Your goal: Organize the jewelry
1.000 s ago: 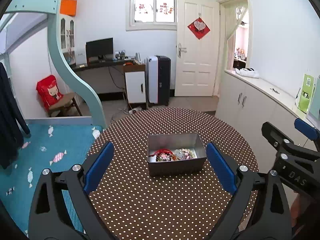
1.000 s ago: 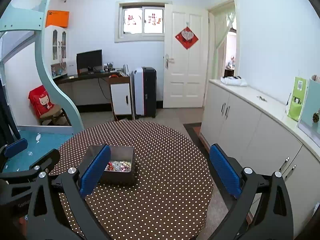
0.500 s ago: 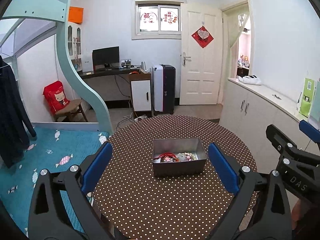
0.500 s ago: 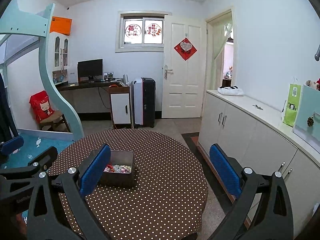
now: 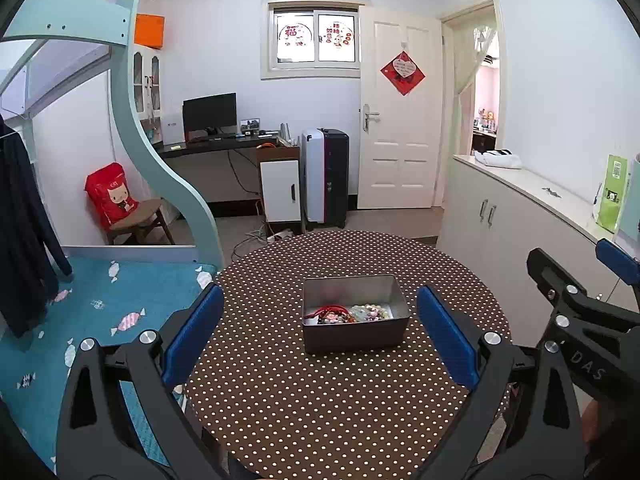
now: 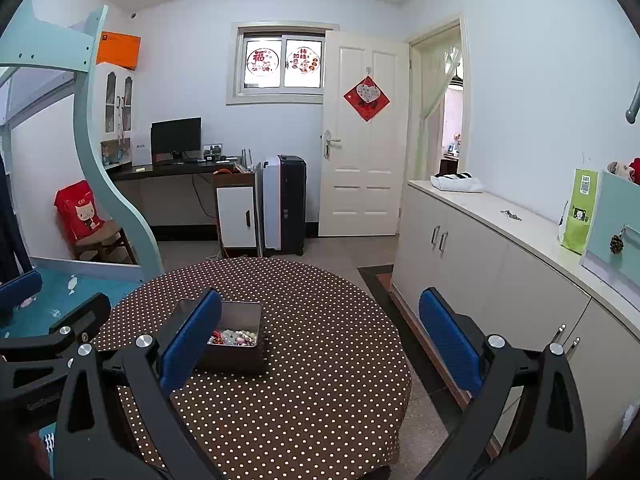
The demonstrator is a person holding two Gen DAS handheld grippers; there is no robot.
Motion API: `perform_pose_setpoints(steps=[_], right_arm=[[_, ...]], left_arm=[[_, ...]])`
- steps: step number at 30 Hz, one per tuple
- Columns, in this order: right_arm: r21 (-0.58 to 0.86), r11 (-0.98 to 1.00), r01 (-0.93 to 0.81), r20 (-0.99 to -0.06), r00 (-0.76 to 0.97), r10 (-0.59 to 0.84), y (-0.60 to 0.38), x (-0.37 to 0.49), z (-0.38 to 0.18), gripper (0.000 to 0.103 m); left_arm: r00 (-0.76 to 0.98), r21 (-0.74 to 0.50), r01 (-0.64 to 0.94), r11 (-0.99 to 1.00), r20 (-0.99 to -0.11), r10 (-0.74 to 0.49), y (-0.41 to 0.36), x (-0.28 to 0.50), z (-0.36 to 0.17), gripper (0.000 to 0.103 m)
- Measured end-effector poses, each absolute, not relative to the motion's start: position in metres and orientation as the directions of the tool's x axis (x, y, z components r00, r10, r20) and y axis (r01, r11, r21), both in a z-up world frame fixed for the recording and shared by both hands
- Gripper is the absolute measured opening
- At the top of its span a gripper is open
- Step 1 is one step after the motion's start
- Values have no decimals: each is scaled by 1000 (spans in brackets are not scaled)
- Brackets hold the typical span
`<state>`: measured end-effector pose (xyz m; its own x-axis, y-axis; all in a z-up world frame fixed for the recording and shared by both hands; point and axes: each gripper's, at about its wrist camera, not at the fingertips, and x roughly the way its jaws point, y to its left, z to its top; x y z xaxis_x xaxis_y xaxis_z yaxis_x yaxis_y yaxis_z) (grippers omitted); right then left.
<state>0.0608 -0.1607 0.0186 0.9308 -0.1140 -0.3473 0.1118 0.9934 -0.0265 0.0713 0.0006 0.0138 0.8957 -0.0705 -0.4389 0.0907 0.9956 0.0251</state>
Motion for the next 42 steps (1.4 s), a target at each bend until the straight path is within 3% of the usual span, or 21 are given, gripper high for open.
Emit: perform_pose_setpoints(steps=[42], right_arm=[[-44,991,124,-369,920,-131,-161,62,20,96]], left_arm=[[889,45,85,995,-455,-55,6,74,13,97]])
